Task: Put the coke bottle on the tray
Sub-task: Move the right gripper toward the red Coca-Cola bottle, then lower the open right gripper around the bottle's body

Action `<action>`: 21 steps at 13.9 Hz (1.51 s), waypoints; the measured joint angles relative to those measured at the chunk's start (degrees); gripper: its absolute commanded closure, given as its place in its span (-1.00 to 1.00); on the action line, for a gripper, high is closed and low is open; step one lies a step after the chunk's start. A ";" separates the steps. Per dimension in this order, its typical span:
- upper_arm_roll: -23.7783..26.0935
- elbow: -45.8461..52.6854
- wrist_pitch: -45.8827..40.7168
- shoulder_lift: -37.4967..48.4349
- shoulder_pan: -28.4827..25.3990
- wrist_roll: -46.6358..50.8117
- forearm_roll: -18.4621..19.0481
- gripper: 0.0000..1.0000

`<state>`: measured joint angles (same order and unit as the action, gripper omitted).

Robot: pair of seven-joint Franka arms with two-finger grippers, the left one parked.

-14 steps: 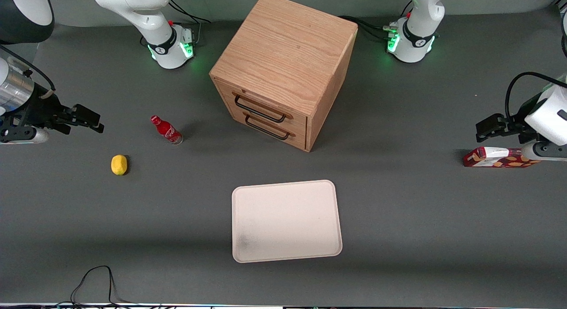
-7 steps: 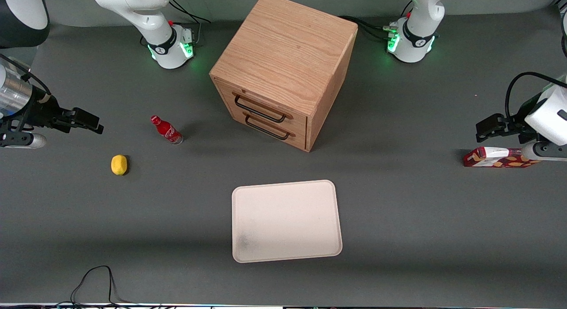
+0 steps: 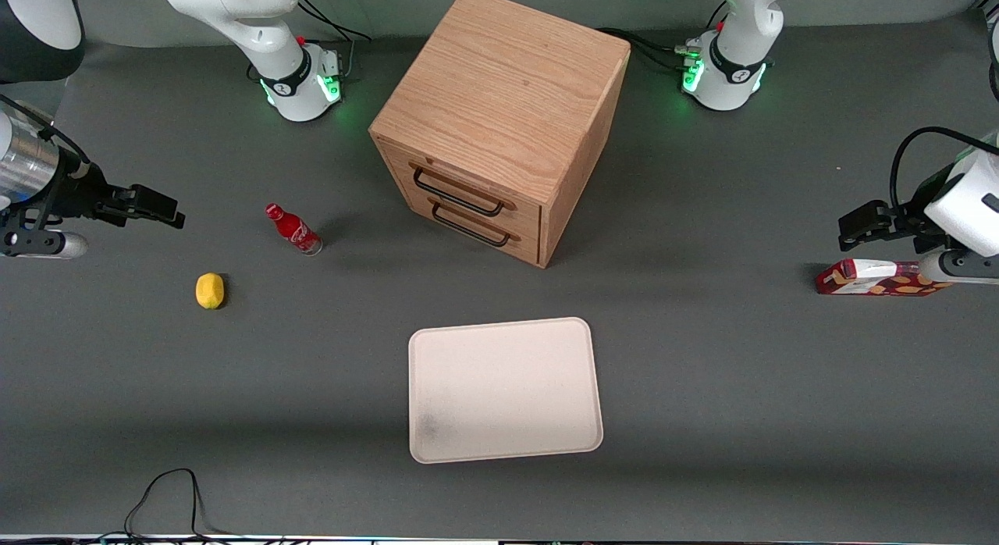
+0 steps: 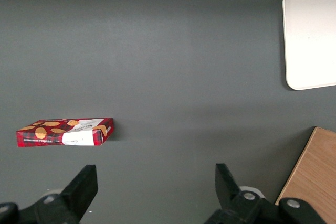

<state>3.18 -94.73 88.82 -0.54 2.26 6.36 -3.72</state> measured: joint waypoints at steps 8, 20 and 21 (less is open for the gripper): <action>0.40 -2.96 -1.69 3.26 -5.57 0.96 2.02 -1.00; 0.22 -40.94 19.84 23.59 -6.56 1.24 2.13 -1.00; 0.22 -43.12 22.73 23.01 -6.56 1.24 2.13 -1.00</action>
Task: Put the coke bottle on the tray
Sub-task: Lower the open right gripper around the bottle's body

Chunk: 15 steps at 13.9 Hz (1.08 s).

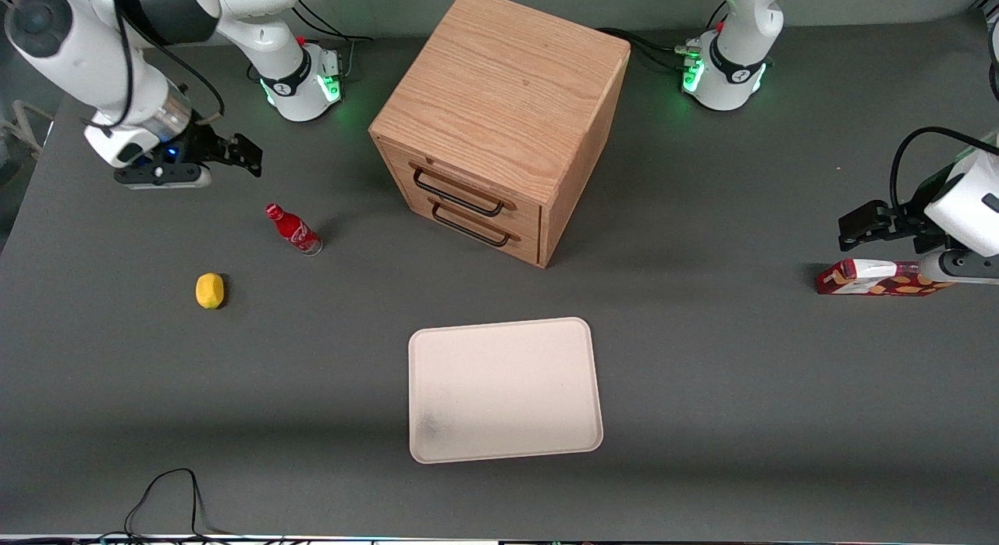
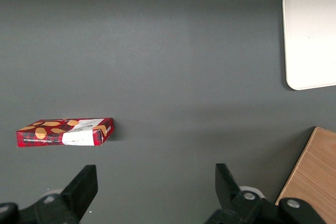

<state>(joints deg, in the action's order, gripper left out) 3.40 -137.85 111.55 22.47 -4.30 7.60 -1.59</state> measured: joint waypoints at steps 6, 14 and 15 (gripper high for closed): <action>0.00 -6.16 13.14 -7.61 0.00 0.00 0.00 -1.00; 0.01 -6.96 18.00 -12.98 -1.32 0.00 0.00 -0.98; 0.01 -7.00 18.00 -12.99 -1.32 -0.01 0.00 -0.97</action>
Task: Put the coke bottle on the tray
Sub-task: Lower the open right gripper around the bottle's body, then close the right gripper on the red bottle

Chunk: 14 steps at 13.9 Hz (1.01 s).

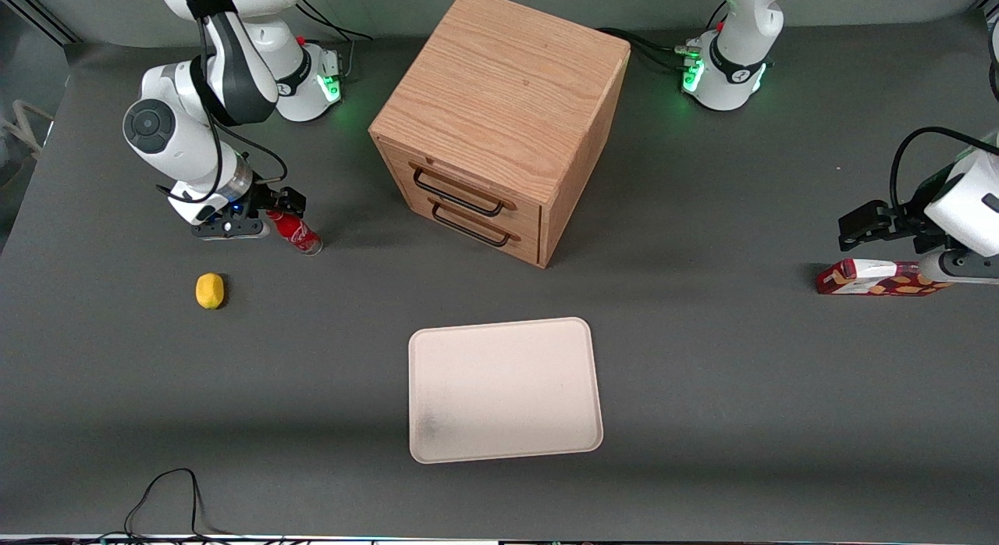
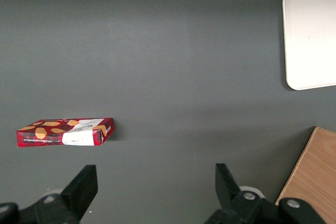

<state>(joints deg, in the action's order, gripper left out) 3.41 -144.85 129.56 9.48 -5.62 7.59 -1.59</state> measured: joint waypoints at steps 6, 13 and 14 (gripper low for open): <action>0.00 -1.20 0.19 0.06 0.00 -1.02 0.03 -0.85; 0.00 -1.49 0.62 0.43 0.00 -2.67 0.08 0.19; -0.05 -1.55 0.62 0.45 0.00 -3.08 0.08 0.50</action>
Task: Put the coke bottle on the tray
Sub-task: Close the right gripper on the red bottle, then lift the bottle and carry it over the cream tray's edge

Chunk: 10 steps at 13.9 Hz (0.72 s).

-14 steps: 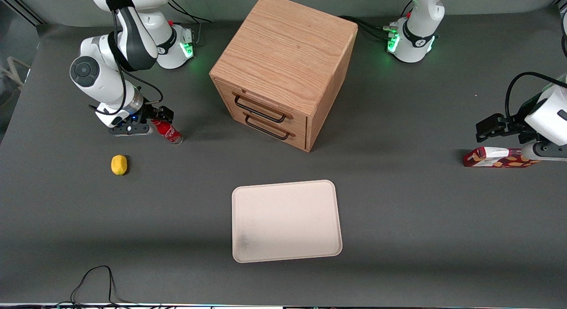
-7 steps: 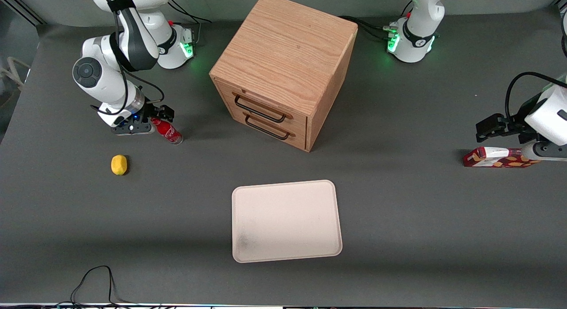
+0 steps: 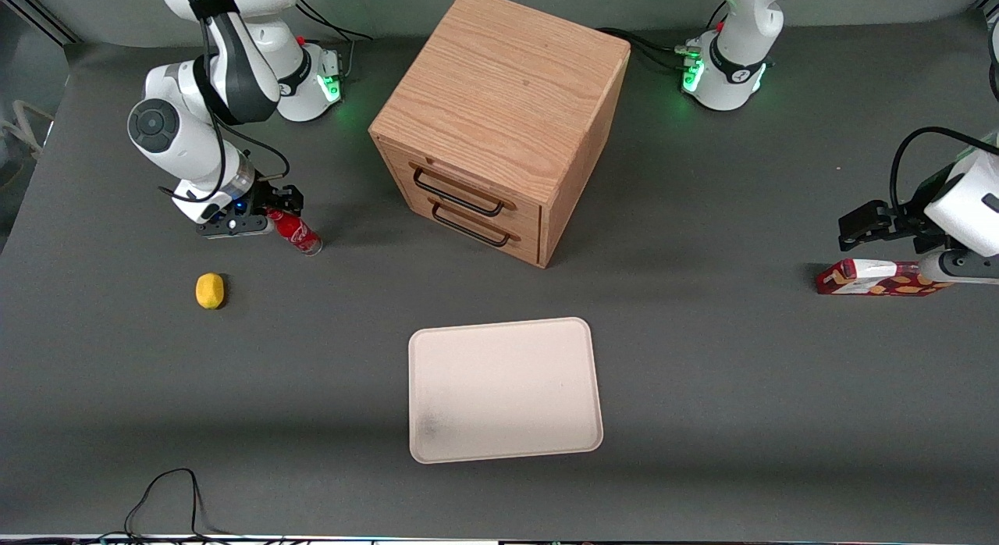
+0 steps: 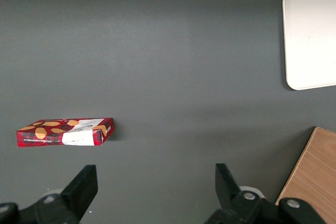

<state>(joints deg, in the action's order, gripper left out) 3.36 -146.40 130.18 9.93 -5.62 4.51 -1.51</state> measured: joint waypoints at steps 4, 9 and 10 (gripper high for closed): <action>-0.40 -0.57 0.00 0.60 0.00 -0.62 0.09 1.00; -0.49 0.04 -0.86 0.75 0.00 -1.82 0.13 1.00; -0.53 1.31 -2.35 0.90 0.00 -1.91 0.16 1.00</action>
<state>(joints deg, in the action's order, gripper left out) 2.83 -145.10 127.83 10.84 -5.62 2.60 -1.35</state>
